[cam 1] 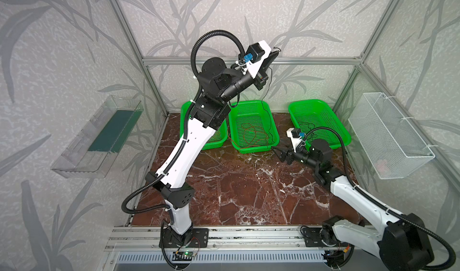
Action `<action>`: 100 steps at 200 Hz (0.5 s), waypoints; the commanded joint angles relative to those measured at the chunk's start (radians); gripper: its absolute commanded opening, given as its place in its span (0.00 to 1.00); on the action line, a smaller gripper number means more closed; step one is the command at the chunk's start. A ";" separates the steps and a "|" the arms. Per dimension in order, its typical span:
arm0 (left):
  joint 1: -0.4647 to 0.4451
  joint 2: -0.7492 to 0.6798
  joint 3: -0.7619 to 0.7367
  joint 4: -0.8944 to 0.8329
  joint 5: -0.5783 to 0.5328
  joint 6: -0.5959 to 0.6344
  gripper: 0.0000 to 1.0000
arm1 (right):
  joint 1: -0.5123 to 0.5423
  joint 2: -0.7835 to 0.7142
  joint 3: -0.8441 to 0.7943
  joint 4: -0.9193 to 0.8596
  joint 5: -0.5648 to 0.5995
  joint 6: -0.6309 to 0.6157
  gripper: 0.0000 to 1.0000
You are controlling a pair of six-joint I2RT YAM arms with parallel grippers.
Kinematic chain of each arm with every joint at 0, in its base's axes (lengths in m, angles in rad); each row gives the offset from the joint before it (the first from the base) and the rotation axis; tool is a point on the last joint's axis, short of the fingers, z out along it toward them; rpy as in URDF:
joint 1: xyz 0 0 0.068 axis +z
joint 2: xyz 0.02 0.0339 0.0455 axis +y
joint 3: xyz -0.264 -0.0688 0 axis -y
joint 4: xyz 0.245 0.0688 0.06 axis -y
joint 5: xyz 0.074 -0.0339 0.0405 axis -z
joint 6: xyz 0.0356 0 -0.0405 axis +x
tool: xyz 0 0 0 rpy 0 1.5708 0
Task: Untangle the cables
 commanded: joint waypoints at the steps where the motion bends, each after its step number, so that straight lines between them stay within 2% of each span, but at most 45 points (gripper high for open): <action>1: -0.041 -0.033 -0.020 -0.017 0.033 0.013 0.00 | 0.029 -0.008 0.071 0.047 -0.032 -0.023 0.70; 21: -0.083 -0.042 -0.038 -0.030 0.035 0.040 0.00 | 0.054 0.021 0.109 0.099 -0.065 -0.016 0.70; 39: -0.114 -0.052 -0.055 -0.034 0.033 0.060 0.00 | 0.072 0.039 0.130 0.094 0.007 -0.031 0.67; 48: -0.124 -0.055 -0.056 -0.037 0.033 0.066 0.00 | 0.072 0.045 0.135 0.093 0.031 -0.038 0.60; 74: -0.138 -0.053 -0.045 -0.038 0.027 0.073 0.00 | 0.072 0.059 0.127 0.089 0.038 -0.042 0.21; 82: -0.138 -0.049 -0.035 -0.036 0.022 0.076 0.00 | 0.072 0.057 0.118 0.079 0.025 -0.039 0.16; 100: -0.137 -0.032 0.011 -0.046 0.009 0.094 0.00 | 0.072 0.053 0.077 0.058 0.000 -0.026 0.15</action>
